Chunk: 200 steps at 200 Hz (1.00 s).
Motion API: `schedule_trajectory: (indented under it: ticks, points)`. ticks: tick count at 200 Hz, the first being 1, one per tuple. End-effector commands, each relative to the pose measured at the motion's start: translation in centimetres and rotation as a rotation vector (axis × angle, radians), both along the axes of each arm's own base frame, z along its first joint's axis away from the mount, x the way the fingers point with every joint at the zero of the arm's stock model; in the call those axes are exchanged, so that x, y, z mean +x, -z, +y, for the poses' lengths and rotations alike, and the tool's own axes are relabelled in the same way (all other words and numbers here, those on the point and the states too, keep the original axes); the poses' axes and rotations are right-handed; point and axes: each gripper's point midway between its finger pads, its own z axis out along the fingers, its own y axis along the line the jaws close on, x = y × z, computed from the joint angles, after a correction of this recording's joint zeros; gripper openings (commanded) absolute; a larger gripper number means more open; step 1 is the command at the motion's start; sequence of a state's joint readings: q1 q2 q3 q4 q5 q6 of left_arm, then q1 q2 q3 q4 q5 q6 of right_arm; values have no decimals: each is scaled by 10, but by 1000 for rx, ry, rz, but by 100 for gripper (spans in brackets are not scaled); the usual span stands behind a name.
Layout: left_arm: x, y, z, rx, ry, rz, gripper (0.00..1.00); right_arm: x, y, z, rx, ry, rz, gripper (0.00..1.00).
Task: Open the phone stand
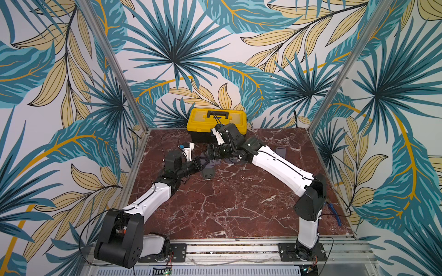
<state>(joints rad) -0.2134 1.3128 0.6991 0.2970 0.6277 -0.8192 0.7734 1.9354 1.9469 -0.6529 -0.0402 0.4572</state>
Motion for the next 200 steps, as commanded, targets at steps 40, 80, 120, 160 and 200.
schedule_trajectory:
  ticks: [40, 80, 120, 160, 200]
  points:
    - [6, -5, 7, -4, -43, -30, 4, -8, -22, -11, -18, 7, -38, 64]
    - [9, -2, 8, -1, -53, -20, 3, -9, -19, -12, -56, 8, -40, 57]
    - [15, 11, 17, -21, -99, 38, 0, -7, -27, -23, -71, 56, -102, 46]
    - [20, 21, 29, -72, -149, 84, 0, -18, -32, -22, -26, 99, -173, 41]
    - [21, 30, 37, -98, -182, 116, 0, -17, -39, -32, 47, 176, -233, 39]
